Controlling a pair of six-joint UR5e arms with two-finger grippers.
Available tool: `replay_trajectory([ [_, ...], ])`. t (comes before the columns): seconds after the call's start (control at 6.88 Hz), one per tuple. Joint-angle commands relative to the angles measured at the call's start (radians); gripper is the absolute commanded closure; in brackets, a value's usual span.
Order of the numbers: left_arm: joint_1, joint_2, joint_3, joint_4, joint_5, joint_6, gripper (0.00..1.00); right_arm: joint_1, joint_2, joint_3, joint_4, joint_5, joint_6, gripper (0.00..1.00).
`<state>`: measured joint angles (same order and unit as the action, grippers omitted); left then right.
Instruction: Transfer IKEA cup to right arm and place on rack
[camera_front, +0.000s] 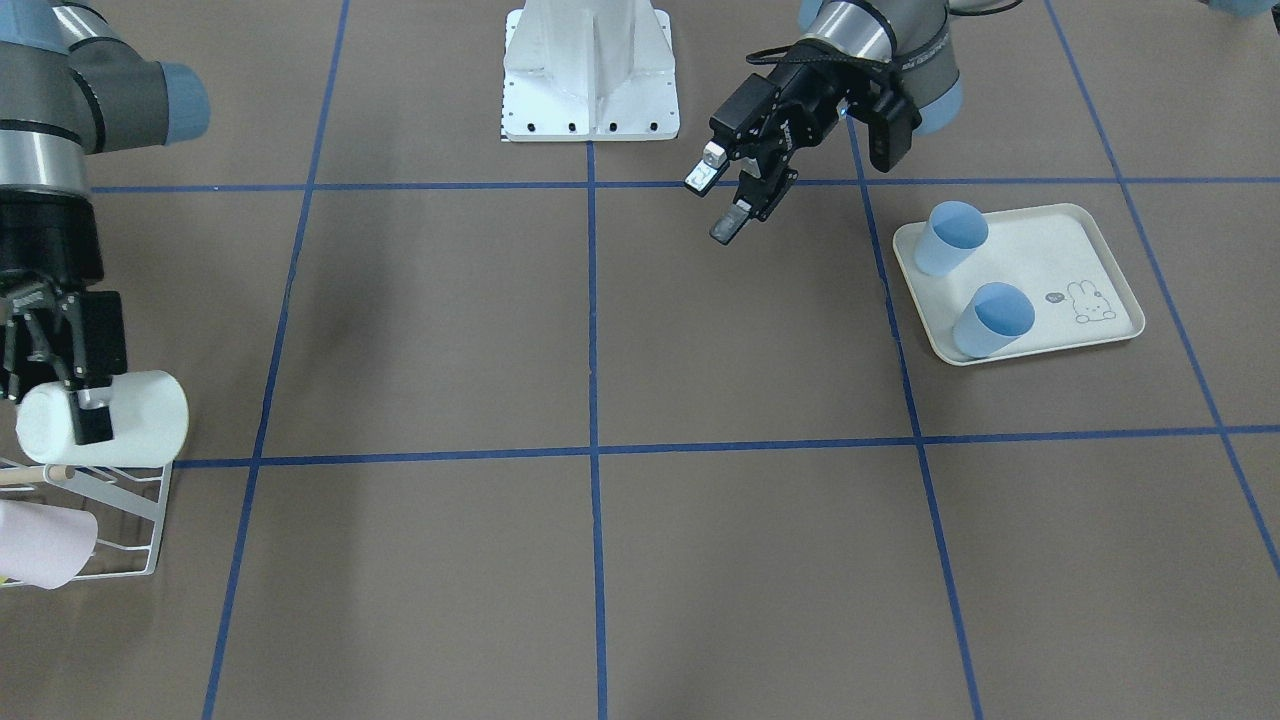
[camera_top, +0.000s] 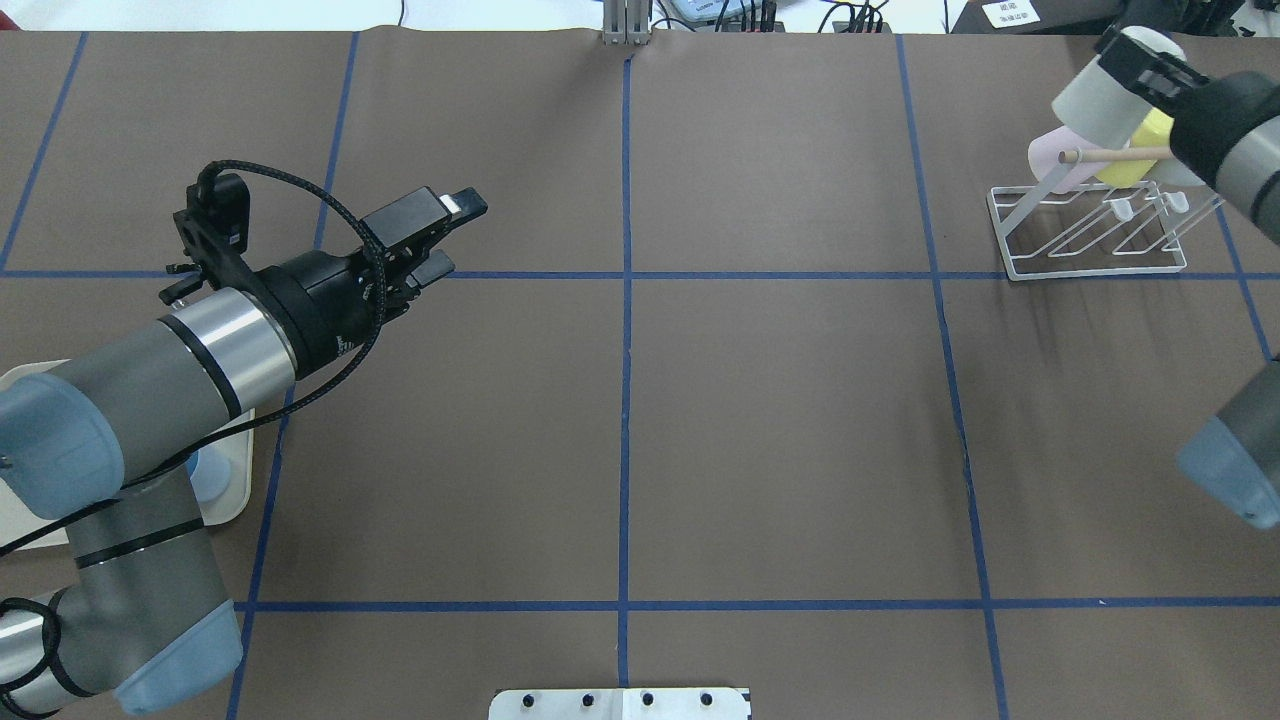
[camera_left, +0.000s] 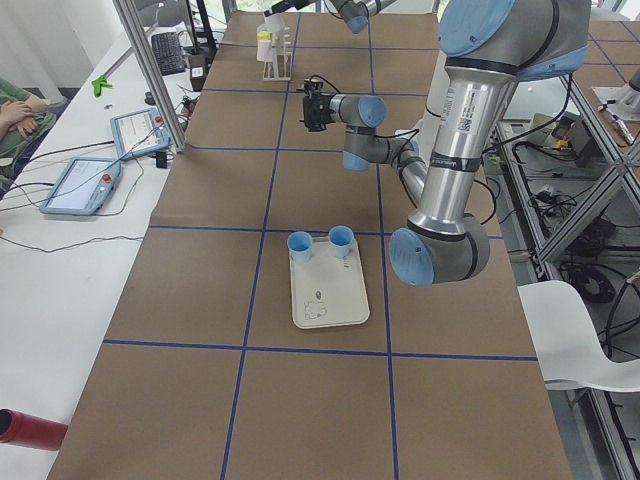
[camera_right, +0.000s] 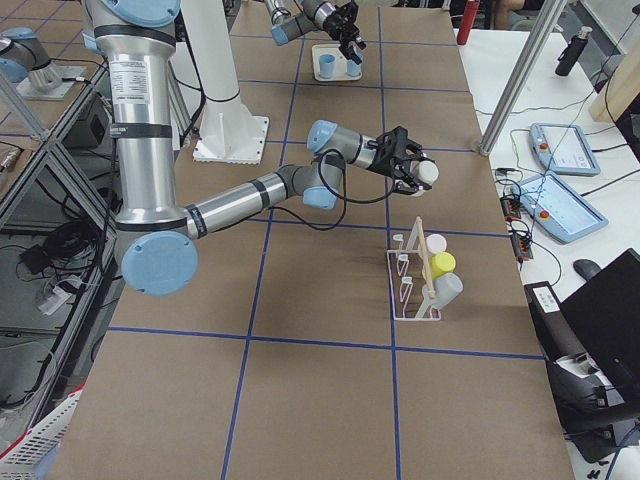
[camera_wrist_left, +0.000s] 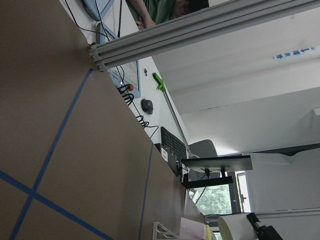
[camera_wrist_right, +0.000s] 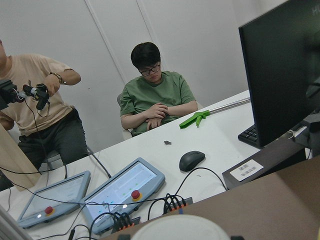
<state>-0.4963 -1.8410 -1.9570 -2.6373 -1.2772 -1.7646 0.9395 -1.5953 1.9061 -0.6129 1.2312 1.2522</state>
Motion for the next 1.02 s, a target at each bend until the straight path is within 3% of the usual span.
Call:
replay_trajectory([
  [0.0, -0.071, 0.016, -0.020, 0.109, -0.103, 0.021, 0.00, 0.060, -0.180, 0.067, 0.016, -0.068, -0.133, 1.00],
  [0.15, -0.080, 0.016, -0.019, 0.129, -0.122, 0.021, 0.00, 0.059, -0.210, 0.038, 0.060, -0.119, -0.135, 1.00],
  [0.44, -0.081, 0.016, -0.010, 0.131, -0.122, 0.022, 0.00, 0.058, -0.212, -0.128, 0.272, -0.125, -0.142, 1.00],
  [0.87, -0.082, 0.038, -0.010, 0.132, -0.126, 0.028, 0.00, 0.055, -0.163, -0.240, 0.304, -0.124, -0.143, 1.00],
])
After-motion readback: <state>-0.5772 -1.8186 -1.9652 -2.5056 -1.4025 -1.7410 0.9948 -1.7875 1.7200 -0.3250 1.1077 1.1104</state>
